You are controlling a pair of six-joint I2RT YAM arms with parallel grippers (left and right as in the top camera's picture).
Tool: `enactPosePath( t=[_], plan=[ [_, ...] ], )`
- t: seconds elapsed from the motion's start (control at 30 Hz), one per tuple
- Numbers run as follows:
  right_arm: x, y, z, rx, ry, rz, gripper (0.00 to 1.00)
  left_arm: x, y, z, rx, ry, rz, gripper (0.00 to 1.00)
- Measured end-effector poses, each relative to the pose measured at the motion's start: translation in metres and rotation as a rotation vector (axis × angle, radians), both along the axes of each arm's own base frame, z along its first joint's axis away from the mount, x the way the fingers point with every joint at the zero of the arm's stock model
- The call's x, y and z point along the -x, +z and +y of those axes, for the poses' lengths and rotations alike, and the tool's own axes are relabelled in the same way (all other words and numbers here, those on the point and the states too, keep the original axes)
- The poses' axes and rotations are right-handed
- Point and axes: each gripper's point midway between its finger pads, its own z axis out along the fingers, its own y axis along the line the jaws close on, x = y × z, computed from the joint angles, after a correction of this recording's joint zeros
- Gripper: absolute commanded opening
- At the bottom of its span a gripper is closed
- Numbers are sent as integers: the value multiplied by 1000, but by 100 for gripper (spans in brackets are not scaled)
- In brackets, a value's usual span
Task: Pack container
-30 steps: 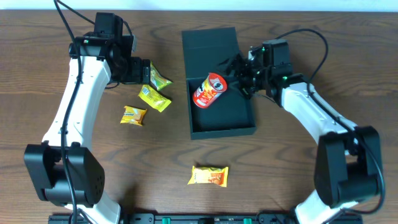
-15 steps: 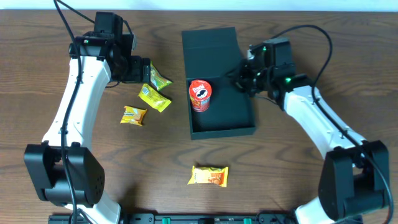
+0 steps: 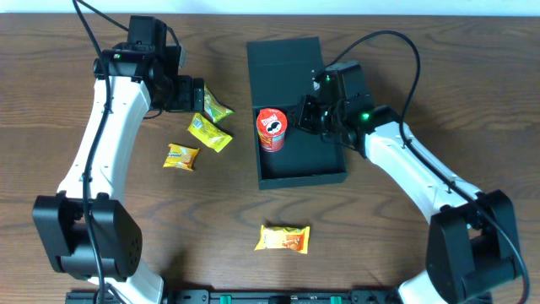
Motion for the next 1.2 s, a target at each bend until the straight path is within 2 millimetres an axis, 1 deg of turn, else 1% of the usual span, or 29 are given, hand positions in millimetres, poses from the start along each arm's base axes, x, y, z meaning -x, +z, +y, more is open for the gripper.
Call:
enactPosePath(
  t=[0.17,0.33,0.47,0.53,0.67,0.83,0.97,1.2],
  plan=[
    [-6,-3,-8,50,-30,-27,2,0,0,0,0,0,0,95],
    [-8,-4,-10,62,-39,-32,2,0,0,0,0,0,0,95],
    [-6,-4,-5,57,-49,-21,1,0,0,0,0,1,0,96],
    [0,-4,4,52,-39,-14,2,0,0,0,1,3,0,95],
    [6,-5,14,64,-26,-16,2,0,0,0,2,5,1,95],
    [5,-8,14,79,-37,-16,1,0,0,0,2,5,1,95],
    [3,-24,14,95,-39,9,2,0,0,0,2,5,1,95],
    [-6,-22,14,97,-52,-24,2,0,0,0,2,5,1,95]
  ],
)
